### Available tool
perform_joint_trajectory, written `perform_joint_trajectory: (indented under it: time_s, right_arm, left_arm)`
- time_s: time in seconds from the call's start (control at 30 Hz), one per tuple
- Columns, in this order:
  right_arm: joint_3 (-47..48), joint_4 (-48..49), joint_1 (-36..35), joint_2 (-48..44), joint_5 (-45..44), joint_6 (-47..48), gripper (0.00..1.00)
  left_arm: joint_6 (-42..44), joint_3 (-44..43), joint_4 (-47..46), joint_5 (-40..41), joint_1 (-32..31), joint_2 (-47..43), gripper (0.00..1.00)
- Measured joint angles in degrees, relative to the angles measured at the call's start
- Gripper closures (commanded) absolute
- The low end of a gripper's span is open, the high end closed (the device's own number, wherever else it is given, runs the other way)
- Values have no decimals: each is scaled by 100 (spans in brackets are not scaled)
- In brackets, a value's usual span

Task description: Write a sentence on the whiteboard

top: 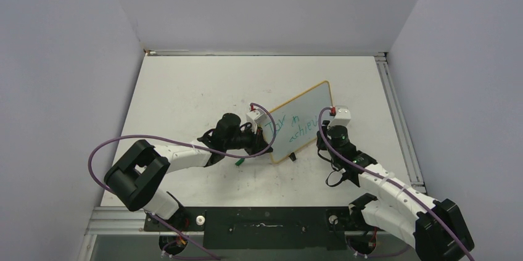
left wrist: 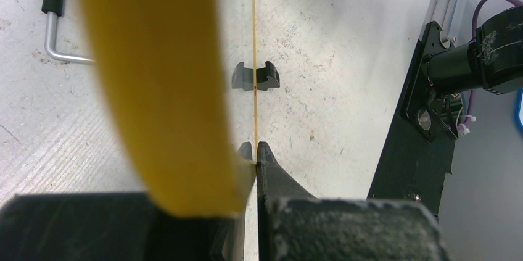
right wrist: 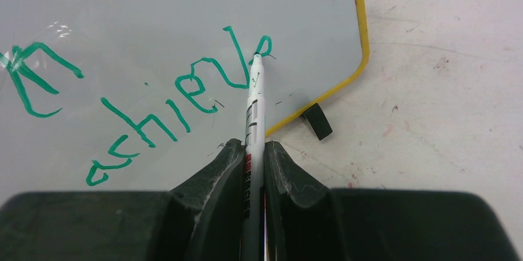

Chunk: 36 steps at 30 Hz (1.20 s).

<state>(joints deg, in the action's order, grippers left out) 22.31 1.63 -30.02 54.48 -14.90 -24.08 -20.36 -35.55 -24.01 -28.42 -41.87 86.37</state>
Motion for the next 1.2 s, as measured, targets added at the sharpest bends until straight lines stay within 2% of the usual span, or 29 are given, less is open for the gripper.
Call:
perform_joint_trajectory:
  time_s: [1.2]
  right_arm:
    - [-68,-190,-4,114,-219,-229,95]
  left_arm:
    - [2,0,2,2,0,0,100]
